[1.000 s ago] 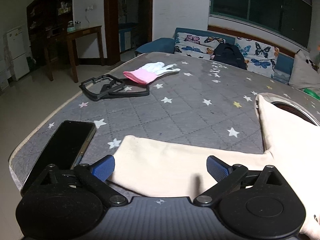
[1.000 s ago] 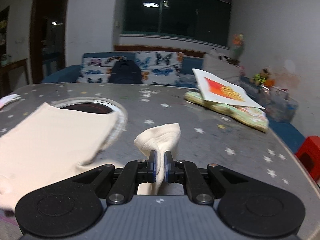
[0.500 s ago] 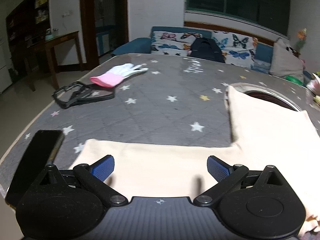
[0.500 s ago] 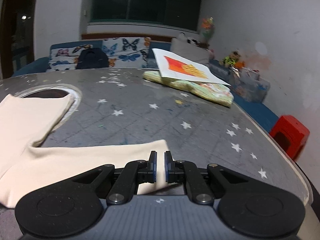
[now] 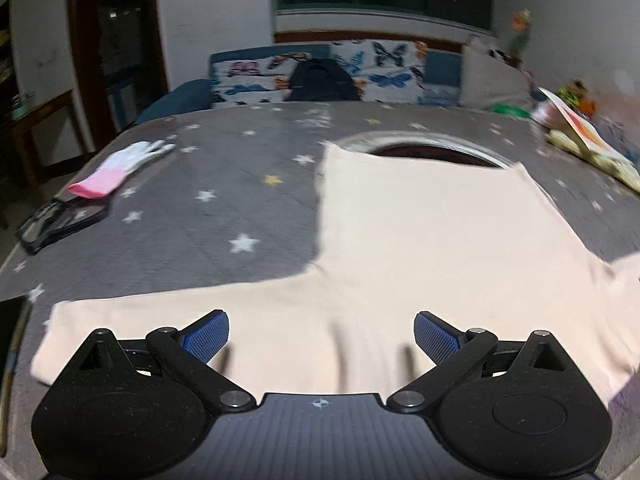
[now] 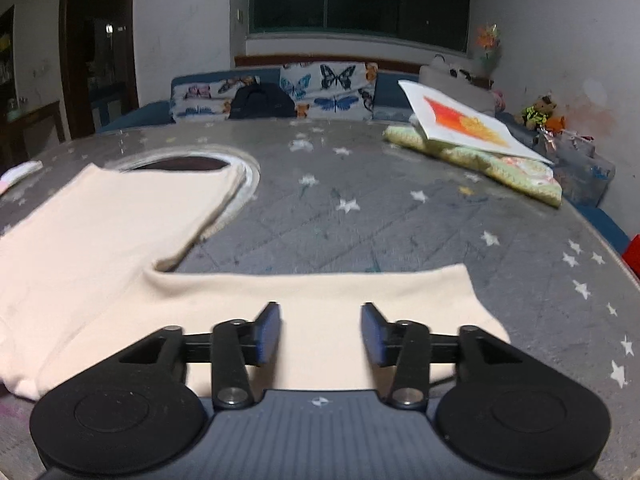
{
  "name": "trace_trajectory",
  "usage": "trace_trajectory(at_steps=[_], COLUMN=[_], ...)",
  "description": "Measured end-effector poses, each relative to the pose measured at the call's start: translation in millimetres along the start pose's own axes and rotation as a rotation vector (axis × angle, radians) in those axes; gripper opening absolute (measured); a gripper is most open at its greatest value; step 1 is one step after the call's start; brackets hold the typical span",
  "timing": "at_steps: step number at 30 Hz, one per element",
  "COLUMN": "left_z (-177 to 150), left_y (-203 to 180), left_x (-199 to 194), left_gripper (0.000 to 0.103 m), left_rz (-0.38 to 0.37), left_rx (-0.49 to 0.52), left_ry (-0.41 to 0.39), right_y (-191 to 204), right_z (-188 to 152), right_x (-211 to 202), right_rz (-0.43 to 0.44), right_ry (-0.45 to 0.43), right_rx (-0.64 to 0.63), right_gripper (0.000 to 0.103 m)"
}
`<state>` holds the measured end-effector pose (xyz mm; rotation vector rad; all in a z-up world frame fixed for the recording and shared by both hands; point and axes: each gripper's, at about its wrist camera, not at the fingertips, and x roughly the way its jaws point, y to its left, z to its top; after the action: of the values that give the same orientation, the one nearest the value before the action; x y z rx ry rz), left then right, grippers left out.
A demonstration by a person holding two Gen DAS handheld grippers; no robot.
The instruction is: Fold clothes
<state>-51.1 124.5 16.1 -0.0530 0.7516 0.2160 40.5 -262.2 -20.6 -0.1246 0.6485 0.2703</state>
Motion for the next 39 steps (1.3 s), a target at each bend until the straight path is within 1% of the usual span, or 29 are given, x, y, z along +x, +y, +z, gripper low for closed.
trace_trajectory(at_steps=[1, 5, 7, 8, 10, 11, 12, 13, 14, 17, 18, 23, 25, 29, 36, 39], left_z=[-1.6, -8.9, -11.6, -12.0, -12.2, -12.2, -12.3, -12.2, -11.9, -10.8, -10.6, -11.1, -11.1, -10.5, -10.1, -10.0], left_y=[-3.8, -12.8, -14.7, -15.6, -16.9, -17.3, -17.7, -18.2, -18.7, -19.3, -19.6, -20.7, -20.4, -19.5, -19.4, -19.7], left_x=[1.9, 7.9, 7.8, 7.5, 7.5, 7.5, 7.4, 7.5, 7.7, 7.7, 7.8, 6.4, 6.5, 7.0, 8.1, 8.3], left_gripper=[0.101, 0.101, 0.102, 0.103, 0.103, 0.103, 0.103, 0.103, 0.103, 0.103, 0.103, 0.103, 0.103, 0.103, 0.103, 0.103], left_rz=[-0.005, -0.025, -0.027, -0.026, -0.026, -0.027, -0.029, -0.029, -0.029, -0.032, -0.035, -0.031, -0.033, -0.035, -0.035, -0.034], left_rx=[0.013, 0.045, 0.049, 0.051, 0.052, 0.051, 0.05, 0.049, 0.048, 0.039, 0.036, 0.034, 0.03, 0.021, 0.017, 0.017], left_ry=[0.006, 0.028, 0.026, 0.024, 0.026, 0.027, 0.029, 0.031, 0.034, 0.045, 0.049, 0.061, 0.067, 0.073, 0.077, 0.078], right_y=[-0.9, -3.5, 0.2, 3.5, 14.0, 20.0, 28.4, 36.8, 45.2, 68.9, 76.4, 105.0, 113.7, 126.9, 136.9, 139.9], right_z=[-0.4, 1.7, 3.9, 4.9, 7.9, 9.1, 10.5, 11.9, 13.3, 14.8, 14.7, 14.6, 15.2, 15.0, 10.2, 5.1], right_x=[0.7, -1.5, -4.7, -6.5, -10.6, -12.1, -14.0, -15.9, -17.2, -16.2, -15.1, -8.6, -7.3, -4.2, 4.1, 6.7], right_rz=[-0.006, -0.034, -0.03, -0.019, 0.019, 0.04, 0.068, 0.097, 0.126, 0.202, 0.221, 0.284, 0.304, 0.331, 0.346, 0.338], right_ry=[0.0, 0.012, 0.006, 0.0, -0.016, -0.022, -0.031, -0.039, -0.046, -0.048, -0.046, -0.043, -0.046, -0.049, -0.022, -0.005], right_rx=[0.0, -0.003, -0.015, -0.019, -0.027, -0.034, -0.046, -0.057, -0.068, -0.103, -0.116, -0.145, -0.153, -0.17, -0.168, -0.181], right_gripper=[0.057, 0.059, 0.06, 0.061, 0.067, 0.068, 0.072, 0.079, 0.081, 0.083, 0.086, 0.088, 0.091, 0.093, 0.099, 0.103])
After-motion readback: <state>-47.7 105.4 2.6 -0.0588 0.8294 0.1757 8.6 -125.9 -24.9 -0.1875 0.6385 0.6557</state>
